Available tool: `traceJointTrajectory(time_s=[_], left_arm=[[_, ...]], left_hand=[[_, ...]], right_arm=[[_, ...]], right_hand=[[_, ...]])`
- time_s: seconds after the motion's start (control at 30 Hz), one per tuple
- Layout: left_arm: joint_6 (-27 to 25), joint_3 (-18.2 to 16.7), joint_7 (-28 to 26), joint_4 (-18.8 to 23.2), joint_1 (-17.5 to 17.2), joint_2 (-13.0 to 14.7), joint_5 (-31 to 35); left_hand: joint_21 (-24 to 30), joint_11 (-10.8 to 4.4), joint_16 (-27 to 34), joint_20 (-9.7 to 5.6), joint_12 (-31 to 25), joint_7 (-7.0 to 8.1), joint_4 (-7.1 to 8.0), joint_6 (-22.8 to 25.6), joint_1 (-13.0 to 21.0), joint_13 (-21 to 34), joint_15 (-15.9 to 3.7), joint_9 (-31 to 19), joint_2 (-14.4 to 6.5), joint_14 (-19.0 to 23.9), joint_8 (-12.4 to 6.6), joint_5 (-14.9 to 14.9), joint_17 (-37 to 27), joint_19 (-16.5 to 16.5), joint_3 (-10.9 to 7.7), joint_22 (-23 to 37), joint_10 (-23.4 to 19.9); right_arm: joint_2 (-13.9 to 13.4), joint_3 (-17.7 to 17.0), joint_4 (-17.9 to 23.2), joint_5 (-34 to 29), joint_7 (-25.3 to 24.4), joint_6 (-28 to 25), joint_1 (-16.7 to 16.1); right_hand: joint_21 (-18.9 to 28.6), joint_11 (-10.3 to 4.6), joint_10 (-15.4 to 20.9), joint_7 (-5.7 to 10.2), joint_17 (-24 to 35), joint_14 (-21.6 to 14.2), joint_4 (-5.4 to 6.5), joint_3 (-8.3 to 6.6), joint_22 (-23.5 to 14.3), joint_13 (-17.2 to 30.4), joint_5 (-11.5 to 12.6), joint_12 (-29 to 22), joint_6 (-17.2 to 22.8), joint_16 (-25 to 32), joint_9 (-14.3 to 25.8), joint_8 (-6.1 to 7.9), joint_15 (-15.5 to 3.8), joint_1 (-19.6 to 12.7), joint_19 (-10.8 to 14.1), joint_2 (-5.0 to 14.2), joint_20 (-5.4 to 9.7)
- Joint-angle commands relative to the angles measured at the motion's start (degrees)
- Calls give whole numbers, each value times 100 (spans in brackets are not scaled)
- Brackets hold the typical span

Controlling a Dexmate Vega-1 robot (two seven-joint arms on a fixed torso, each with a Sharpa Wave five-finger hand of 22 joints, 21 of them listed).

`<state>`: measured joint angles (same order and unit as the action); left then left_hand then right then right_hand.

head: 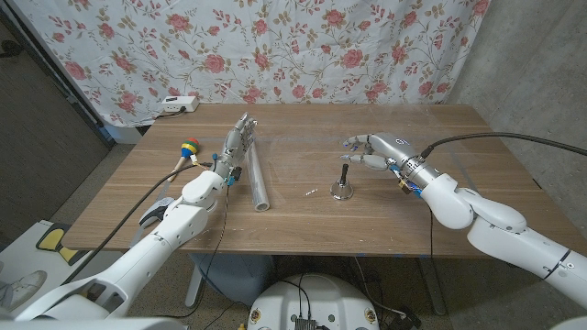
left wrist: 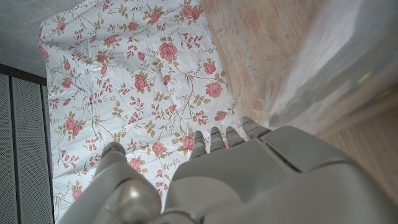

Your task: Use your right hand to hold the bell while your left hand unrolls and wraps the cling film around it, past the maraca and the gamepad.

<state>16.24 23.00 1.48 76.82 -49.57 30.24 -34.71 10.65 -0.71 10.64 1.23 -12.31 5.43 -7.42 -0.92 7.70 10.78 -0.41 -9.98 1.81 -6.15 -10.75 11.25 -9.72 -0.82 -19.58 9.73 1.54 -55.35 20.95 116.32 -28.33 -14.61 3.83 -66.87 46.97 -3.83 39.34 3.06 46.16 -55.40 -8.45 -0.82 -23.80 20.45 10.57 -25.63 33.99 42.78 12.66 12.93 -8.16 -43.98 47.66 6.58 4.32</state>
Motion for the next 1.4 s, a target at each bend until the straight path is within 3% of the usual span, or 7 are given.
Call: traceJointTrajectory(time_s=[0.03,0.7,0.9,1.4], left_arm=[[20,4,-4,17,-32,-10,-9],[72,-26,6,110,-149,28,-39],[70,-42,-25,178,-200,54,-39],[62,-81,-76,336,-304,110,-53]], left_hand=[[31,6,-23,13,19,12,0,20,20,18,27,-27,-46,-18,-3,14,-31,-20,18,24,-38],[31,-1,-24,12,22,39,1,-31,21,18,30,-27,-54,-21,17,15,-31,-21,28,24,-37],[31,5,-23,11,22,42,1,-29,21,18,29,-27,-55,-19,14,15,-31,-21,30,24,-37],[31,4,-22,9,20,30,1,-13,20,18,32,-27,-57,-16,6,15,-31,-21,38,24,-46]], right_arm=[[-34,145,97,-225,184,-152,61],[-99,323,232,-584,397,-506,101],[-108,346,285,-670,368,-598,60],[-116,458,339,-814,459,-736,80]], right_hand=[[49,-7,101,25,6,-80,-30,-28,-13,6,-2,9,41,-30,27,10,-456,-80,22,-14,18],[205,-59,319,57,95,-185,-71,-147,-53,39,0,-105,190,-138,42,43,-472,-318,-20,15,36],[258,-91,589,47,148,-239,-58,-177,-25,77,-7,-259,246,-189,53,40,-464,-379,-28,2,50],[337,-75,461,45,217,-263,-25,-201,-3,137,-13,-289,231,-292,71,-5,-461,-409,-74,-16,53]])
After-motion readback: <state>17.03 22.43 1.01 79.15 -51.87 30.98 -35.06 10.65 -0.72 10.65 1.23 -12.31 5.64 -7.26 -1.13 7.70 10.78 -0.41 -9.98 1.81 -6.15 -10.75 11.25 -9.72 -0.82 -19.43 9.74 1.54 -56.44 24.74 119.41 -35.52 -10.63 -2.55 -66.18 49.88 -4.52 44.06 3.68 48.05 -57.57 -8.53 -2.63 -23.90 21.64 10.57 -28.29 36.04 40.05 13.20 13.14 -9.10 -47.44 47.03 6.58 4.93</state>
